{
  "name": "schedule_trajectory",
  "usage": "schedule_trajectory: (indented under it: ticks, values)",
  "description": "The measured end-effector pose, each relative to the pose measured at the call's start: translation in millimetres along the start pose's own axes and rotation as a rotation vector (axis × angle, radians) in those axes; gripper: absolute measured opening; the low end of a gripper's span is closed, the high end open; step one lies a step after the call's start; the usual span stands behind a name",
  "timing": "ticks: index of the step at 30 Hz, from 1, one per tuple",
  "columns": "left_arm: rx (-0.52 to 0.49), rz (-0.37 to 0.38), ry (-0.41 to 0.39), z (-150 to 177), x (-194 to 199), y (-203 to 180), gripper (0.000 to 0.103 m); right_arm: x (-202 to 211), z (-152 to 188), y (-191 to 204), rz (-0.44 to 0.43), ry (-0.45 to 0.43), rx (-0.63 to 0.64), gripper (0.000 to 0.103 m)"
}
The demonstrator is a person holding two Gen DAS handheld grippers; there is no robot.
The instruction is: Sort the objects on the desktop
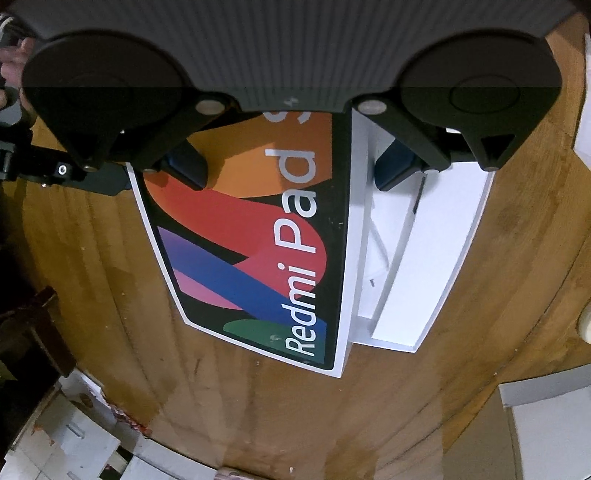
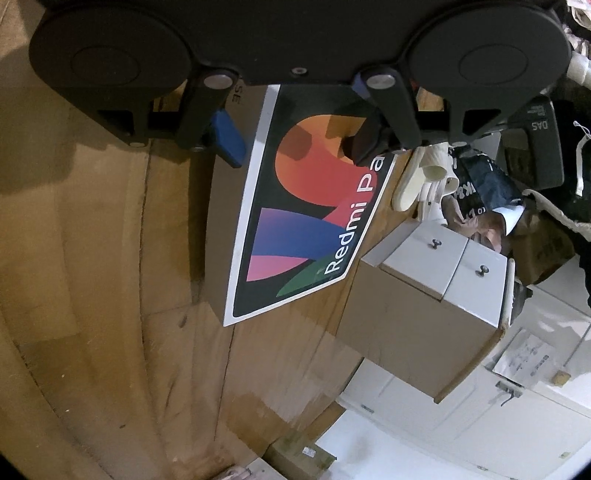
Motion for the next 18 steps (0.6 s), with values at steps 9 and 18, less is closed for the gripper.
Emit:
schedule_trajectory:
  ticks: [9,18]
  values:
    - [0.025,-0.006,0.021,0,-9,7,0.098,-4,0,-7,-0.045,0.023,-0.045,0.070]
    - [0.054,0.066,0.037,1,-8,3,0.098,-9,3,7,-0.164,0.060,-0.005,0.065]
Point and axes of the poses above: each gripper's, at about its wrist camera, not at the fingertips, and x roughly against the way its jaws point, y to its left, z to its underside, the point moved 4 cm from there along -x, roughly the way its jaws point, and after that the axes turned 10 degrees about y, right-handed, at the moved point
